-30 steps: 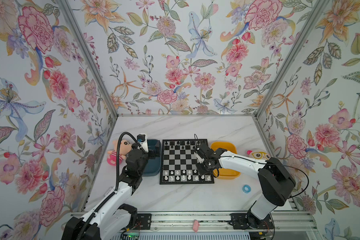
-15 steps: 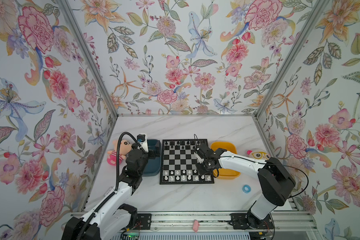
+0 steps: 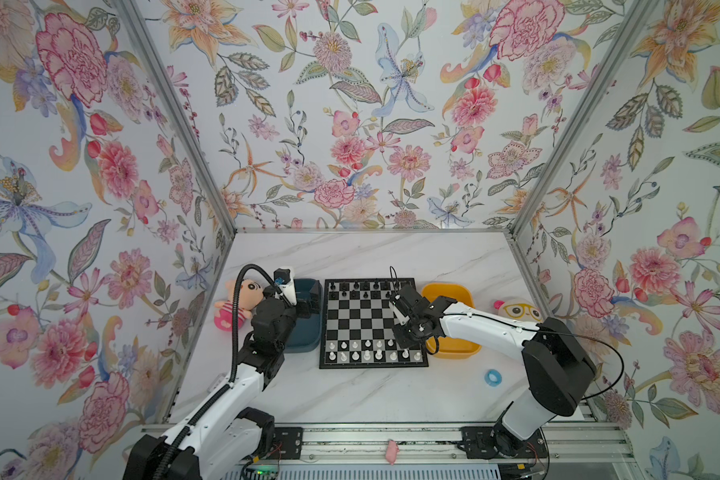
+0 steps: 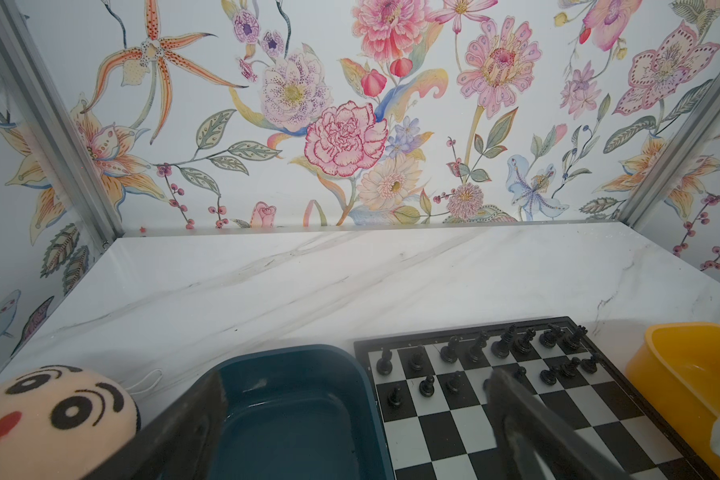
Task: Set up the chess pieces on the board
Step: 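Move the empty right gripper back over the yellow tray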
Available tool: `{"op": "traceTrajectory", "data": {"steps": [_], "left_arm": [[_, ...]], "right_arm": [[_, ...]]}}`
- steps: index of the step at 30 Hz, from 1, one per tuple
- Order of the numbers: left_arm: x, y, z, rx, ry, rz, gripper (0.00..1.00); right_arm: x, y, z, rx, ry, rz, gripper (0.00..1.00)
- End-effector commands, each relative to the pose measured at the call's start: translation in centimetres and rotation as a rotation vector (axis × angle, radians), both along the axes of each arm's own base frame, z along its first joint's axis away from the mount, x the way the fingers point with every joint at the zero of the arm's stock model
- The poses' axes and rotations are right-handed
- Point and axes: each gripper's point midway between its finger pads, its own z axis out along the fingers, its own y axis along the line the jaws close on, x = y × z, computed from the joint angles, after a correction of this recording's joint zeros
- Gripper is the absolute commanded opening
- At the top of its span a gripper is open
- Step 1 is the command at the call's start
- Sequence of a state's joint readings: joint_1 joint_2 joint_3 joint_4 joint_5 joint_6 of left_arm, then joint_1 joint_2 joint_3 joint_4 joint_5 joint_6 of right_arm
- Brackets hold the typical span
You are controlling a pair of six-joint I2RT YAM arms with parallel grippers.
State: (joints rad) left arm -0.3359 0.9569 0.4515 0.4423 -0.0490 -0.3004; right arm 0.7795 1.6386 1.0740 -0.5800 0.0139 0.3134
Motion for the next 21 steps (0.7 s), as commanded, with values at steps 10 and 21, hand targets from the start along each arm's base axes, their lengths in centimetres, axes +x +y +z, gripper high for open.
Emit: {"op": "traceTrajectory", "data": {"steps": [10,21], "left_arm": [[-0.3,0.4,0.0,0.004,-0.006,0.006,0.99],[0.0,0.1,-0.1,0.002,0.0,-0.001,0.99]], "right_arm": [[3.6,-6.1,7.2,0.029,-0.189,-0.128,0.36],[4.4,-13.0,3.9,-0.023,-0.136,-0.297,0.34]]}}
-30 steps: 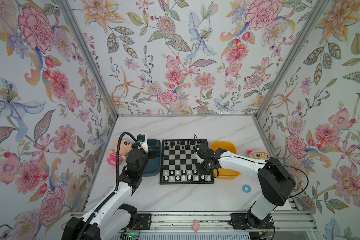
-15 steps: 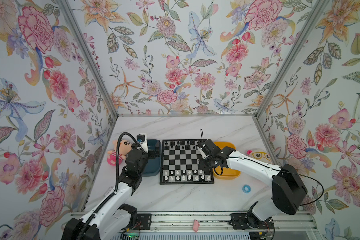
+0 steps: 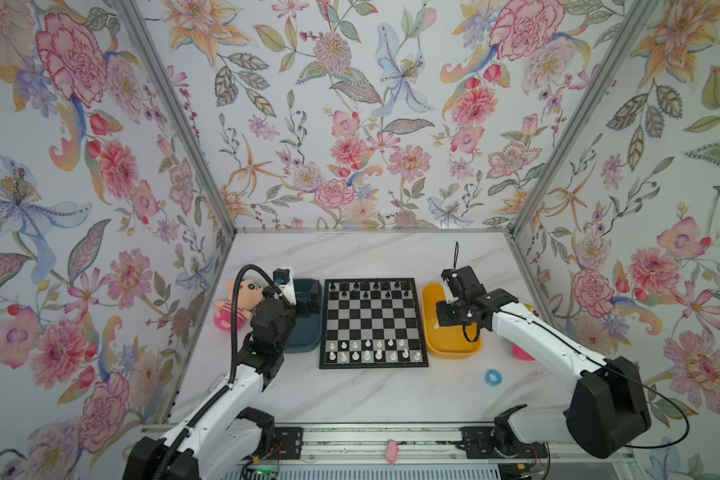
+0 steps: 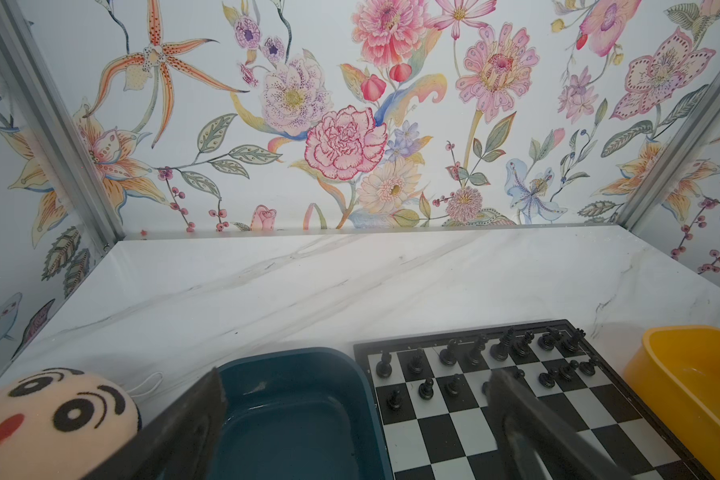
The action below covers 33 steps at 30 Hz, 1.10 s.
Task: Set up the chess pieces on the board
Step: 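Move the empty right gripper back over the yellow tray, then lower the right gripper into the yellow tray and grasp the last white pawn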
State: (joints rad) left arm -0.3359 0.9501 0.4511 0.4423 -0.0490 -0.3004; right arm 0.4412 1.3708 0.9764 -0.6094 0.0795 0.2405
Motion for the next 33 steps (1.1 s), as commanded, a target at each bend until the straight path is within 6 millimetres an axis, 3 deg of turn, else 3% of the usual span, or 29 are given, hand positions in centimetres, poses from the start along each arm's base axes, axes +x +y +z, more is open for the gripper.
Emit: {"op": "traceTrajectory", "data": {"steps": [1,14,33], "left_arm": [[0.1,0.0,-0.4,0.004,0.007,-0.003,0.99],[0.1,0.2,-0.5,0.009,0.011,0.002,0.99],[0.3,0.2,-0.6,0.012,0.017,0.009,0.99]], "right_arm": [[-0.2,-0.9,-1.6,-0.023,0.038,-0.005,0.34],[1.0,-0.5,-5.8,-0.006,0.123,-0.005,0.3],[1.3,0.1,-8.1,-0.002,0.174,0.005,0.26]]}}
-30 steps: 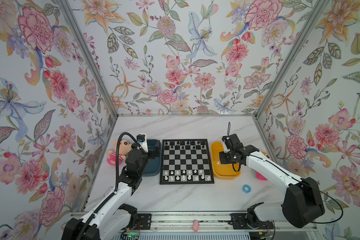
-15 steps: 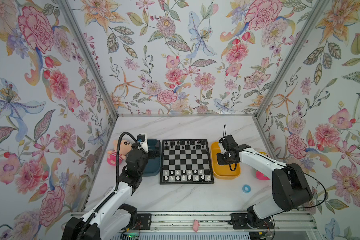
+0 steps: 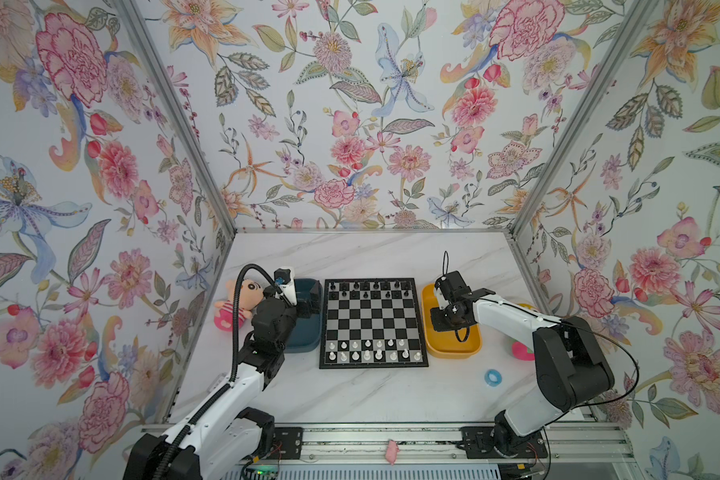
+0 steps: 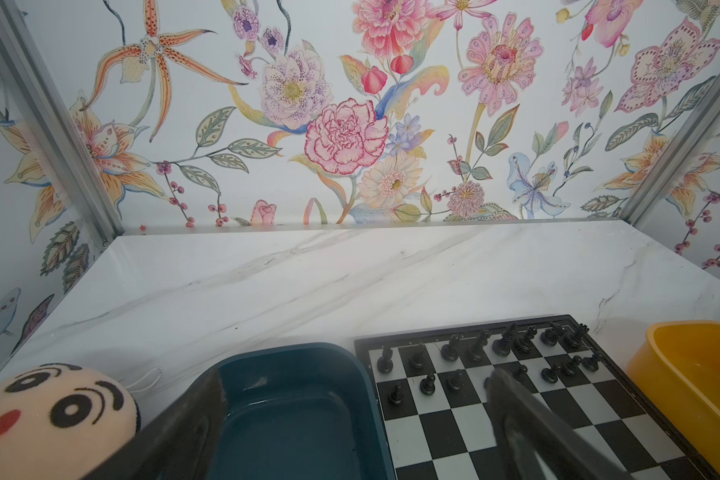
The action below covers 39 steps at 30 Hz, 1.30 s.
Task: Set up the chess pieces on the board
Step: 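Lower the right gripper into the yellow tray and grasp the last white pawn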
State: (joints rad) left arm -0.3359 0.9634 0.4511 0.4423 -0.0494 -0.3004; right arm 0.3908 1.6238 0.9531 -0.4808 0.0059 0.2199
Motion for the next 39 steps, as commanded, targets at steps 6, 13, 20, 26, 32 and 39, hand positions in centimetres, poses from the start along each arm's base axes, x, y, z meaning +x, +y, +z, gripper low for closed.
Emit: {"op": "traceTrajectory", "data": {"steps": [6,13,20,26,32,39], "left_arm": [[0.1,0.29,-0.26,0.01,0.005,0.008,0.99],[0.1,0.28,-0.21,0.008,0.004,0.008,0.99],[0.04,0.35,-0.14,0.011,0.002,0.01,0.99],[0.02,0.36,-0.12,0.011,0.002,0.012,0.99],[0.1,0.33,-0.22,0.013,0.005,0.01,0.99],[0.12,0.29,-0.18,0.014,0.003,0.009,0.99]], "right_arm": [[-0.07,-0.05,-0.96,0.003,0.024,0.006,0.24],[0.22,0.12,-0.99,0.008,0.021,0.005,0.22],[0.29,0.17,-1.23,0.011,0.022,0.007,0.18],[0.35,0.24,-1.36,0.013,0.025,0.008,0.15],[0.38,0.25,-1.22,0.014,0.021,0.007,0.08],[0.42,0.08,-0.63,0.013,0.011,0.002,0.01]]}}
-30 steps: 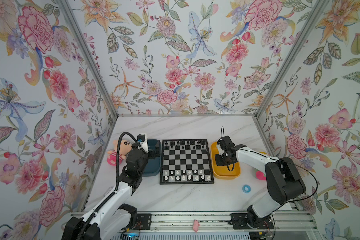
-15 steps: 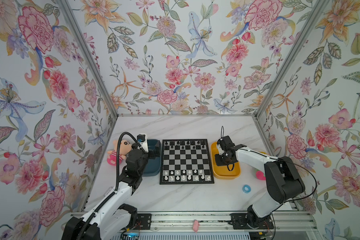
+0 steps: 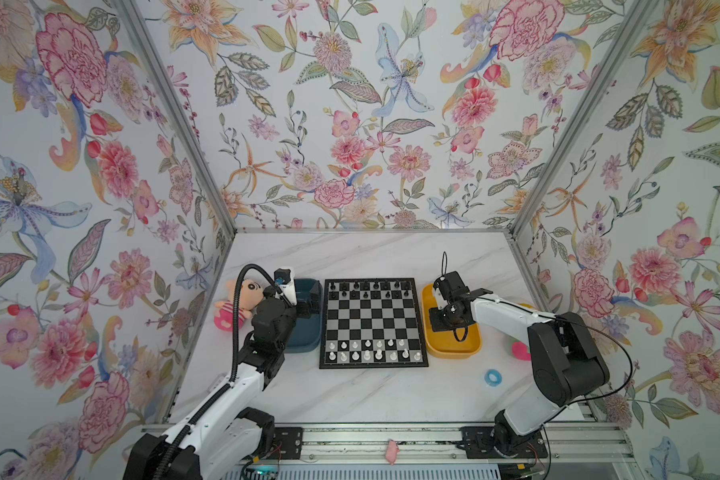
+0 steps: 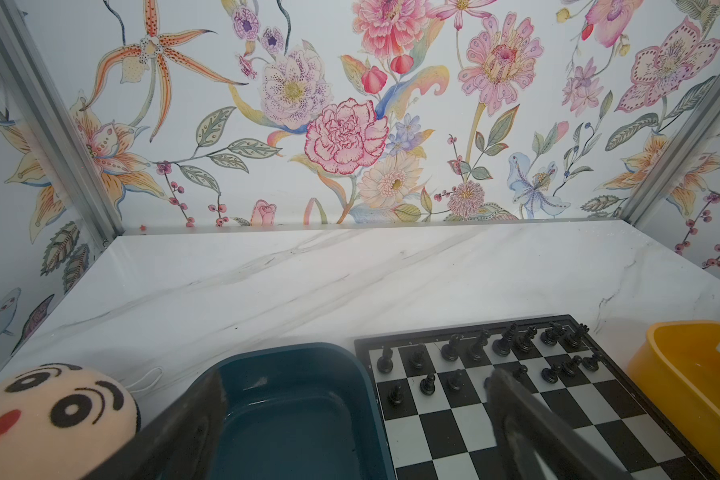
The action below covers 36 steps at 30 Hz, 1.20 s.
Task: Set up the chess pieces on the board
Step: 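Lower the right gripper into the yellow tray and grasp the last white pawn, then carry the white pawn with the right gripper over the board's near rows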
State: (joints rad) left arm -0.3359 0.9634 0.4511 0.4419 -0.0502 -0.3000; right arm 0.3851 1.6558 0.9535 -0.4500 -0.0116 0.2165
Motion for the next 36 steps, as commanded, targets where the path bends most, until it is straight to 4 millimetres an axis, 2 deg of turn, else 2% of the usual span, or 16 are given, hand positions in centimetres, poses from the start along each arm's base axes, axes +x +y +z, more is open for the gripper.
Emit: {"op": "traceTrajectory", "data": {"steps": [1,14,19,30,36], "left_arm": [[0.1,0.3,-0.2,0.013,0.002,0.008,0.99],[-0.1,0.3,-0.1,0.015,-0.005,0.004,0.99],[-0.1,0.5,-0.1,0.03,-0.002,0.014,0.99],[-0.3,0.5,-0.4,0.029,0.0,0.008,0.99],[-0.5,0.5,-0.3,0.021,-0.008,0.006,0.99]], "right_arm": [[0.0,-0.2,0.3,-0.003,0.003,-0.003,0.01],[-0.4,-0.4,4.3,0.002,-0.063,-0.005,0.0],[-2.0,0.1,5.5,-0.009,-0.059,0.021,0.0],[-5.1,2.4,8.8,-0.007,-0.093,0.079,0.0],[-7.0,4.6,8.6,0.018,-0.058,0.128,0.0]]}}
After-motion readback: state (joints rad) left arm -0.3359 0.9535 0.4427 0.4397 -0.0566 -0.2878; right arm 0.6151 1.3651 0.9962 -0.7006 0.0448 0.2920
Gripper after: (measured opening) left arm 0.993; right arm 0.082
